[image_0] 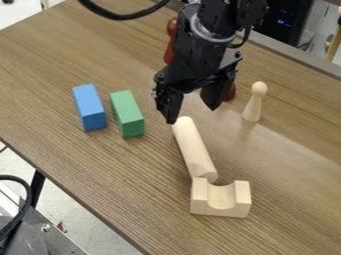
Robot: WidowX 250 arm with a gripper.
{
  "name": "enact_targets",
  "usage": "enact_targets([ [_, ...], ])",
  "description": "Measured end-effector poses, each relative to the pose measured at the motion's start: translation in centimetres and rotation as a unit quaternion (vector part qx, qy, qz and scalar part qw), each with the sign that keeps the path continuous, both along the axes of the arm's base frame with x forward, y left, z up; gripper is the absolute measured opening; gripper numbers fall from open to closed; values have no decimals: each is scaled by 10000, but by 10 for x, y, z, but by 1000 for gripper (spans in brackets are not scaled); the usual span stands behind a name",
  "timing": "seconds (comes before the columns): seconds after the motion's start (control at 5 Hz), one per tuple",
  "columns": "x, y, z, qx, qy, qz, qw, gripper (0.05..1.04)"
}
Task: Put the cylinder block on top of the arch
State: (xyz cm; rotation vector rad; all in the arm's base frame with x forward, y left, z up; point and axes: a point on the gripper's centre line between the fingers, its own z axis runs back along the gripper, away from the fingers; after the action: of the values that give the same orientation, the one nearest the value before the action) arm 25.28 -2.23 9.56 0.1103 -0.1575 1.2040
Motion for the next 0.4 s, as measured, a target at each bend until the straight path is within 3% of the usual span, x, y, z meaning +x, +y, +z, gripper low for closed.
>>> enact_targets([
  [0.4,6,-6,-20,22,303,-100,9995,1000],
])
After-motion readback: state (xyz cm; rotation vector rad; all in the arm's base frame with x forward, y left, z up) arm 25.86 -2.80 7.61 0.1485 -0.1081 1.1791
